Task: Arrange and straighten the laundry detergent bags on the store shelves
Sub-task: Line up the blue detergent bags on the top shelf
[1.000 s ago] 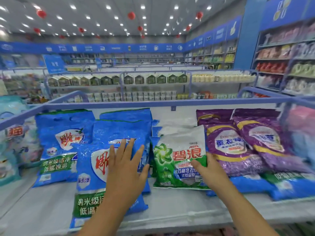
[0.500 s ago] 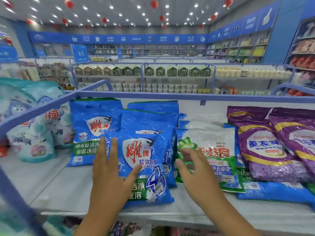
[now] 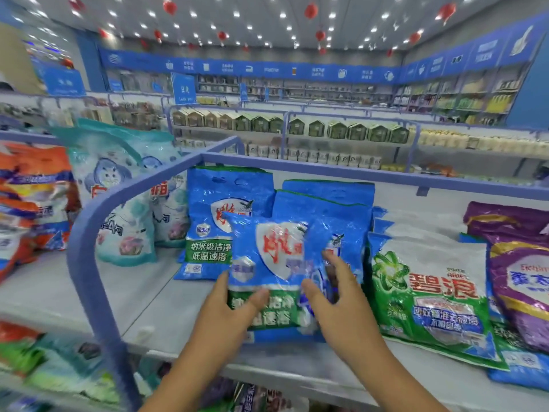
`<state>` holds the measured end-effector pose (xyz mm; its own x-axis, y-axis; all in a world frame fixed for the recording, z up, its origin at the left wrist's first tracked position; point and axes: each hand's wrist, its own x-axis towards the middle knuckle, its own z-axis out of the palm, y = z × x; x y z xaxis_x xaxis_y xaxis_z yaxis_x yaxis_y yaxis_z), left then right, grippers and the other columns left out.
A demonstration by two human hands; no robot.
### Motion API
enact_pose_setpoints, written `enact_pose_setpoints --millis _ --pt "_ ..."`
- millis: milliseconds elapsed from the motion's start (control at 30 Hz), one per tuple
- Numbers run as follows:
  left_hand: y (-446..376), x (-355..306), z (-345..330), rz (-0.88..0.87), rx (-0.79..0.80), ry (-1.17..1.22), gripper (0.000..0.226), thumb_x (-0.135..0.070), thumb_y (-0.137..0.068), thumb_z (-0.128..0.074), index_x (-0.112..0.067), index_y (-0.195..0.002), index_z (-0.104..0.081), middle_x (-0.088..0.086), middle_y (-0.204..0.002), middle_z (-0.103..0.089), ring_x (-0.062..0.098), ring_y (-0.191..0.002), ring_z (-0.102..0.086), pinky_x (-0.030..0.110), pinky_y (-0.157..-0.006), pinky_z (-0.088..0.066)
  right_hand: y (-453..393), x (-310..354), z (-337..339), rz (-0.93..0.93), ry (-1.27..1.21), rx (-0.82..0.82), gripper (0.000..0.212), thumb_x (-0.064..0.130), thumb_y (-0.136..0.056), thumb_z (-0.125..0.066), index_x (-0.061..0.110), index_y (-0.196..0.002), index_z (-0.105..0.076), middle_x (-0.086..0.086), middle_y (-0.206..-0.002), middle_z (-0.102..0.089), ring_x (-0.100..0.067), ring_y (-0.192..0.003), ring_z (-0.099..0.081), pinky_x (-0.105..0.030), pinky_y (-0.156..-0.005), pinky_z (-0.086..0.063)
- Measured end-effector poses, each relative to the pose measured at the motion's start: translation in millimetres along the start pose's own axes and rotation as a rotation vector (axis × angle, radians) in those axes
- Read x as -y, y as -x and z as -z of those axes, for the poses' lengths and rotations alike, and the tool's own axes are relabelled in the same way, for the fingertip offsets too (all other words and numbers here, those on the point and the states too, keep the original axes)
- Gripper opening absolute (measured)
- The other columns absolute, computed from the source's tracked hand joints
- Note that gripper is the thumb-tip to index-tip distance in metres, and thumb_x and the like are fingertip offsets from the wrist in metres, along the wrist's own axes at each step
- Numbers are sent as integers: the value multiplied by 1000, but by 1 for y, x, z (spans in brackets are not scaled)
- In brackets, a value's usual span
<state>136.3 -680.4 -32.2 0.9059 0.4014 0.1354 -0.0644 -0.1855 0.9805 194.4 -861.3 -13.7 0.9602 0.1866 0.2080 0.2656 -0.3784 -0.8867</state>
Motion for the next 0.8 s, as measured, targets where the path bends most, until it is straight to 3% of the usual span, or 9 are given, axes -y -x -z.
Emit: enact_pose_setpoints --millis 100,233,367,433,533,600,667,733,800 --pt "-32 -5 38 13 -125 26 45 -56 -73 -80 -46 -113 -62 -21 -105 -74 11 -99 -72 48 -84 -60 -19 11 11 107 5 -146 23 33 -96 -64 41 -117 -62 21 -121 -61 4 -111 -57 -22 -95 -45" --pt "-80 -3 77 61 -168 -134 31 -36 -86 -78 -37 -112 -62 -11 -105 -74 20 -100 -71 48 -88 -58 -32 -11 26 -48 225 -320 45 36 -92 -68 22 -133 -55 2 -129 -51 -18 -128 -44 -37 -108 -37" --pt "-94 11 73 71 -170 -316 66 -29 -88 -76 -28 -146 -42 -11 -118 -56 15 -105 -54 33 -91 -43 -26 -30 19 -169 511 -171 99 65 -78 -70 20 -155 -27 -6 -141 -40 -26 -136 -34 -39 -112 -32" --pt "-96 14 73 31 -147 -346 65 -27 -92 -72 -28 -148 -39 -11 -121 -54 14 -106 -50 32 -90 -40 -24 -32 14 -179 590 -93 117 79 -70 -65 30 -159 -6 -6 -149 -29 -26 -140 -29 -41 -116 -31" --pt "-102 16 84 60 -65 -363 50 -26 -95 -67 -32 -140 -45 -9 -125 -60 18 -116 -57 35 -95 -44 -25 -31 4 -190 593 -17 123 86 -62 -64 45 -155 7 -9 -157 -7 -30 -149 -14 -44 -121 -26" --pt "-105 13 88 69 -36 -366 42 -23 -94 -67 -35 -130 -49 -8 -122 -63 22 -116 -60 35 -90 -46 -26 -32 -5 -208 576 39 121 86 -62 -62 50 -154 7 -6 -162 12 -29 -153 1 -46 -123 -20" --pt "-107 11 84 55 -51 -411 59 -23 -90 -71 -37 -140 -44 -5 -129 -60 22 -120 -58 32 -87 -46 -29 -32 -9 -219 543 59 116 87 -63 -60 54 -153 5 -5 -163 19 -28 -153 10 -48 -123 -19" --pt "-102 9 73 -57 -174 -521 97 -33 -84 -78 -35 -158 -15 1 -160 -31 22 -145 -34 40 -112 -37 -33 -35 -11 -221 543 55 114 88 -64 -58 54 -153 3 -5 -164 18 -27 -153 12 -49 -123 -19" --pt "-93 11 60 -387 -252 -677 102 -46 -83 -76 -33 -160 -10 0 -169 1 21 -156 -1 48 -123 -15 -33 -34 -11 -231 562 51 114 89 -65 -56 51 -155 3 -6 -164 17 -27 -153 12 -48 -123 -18"
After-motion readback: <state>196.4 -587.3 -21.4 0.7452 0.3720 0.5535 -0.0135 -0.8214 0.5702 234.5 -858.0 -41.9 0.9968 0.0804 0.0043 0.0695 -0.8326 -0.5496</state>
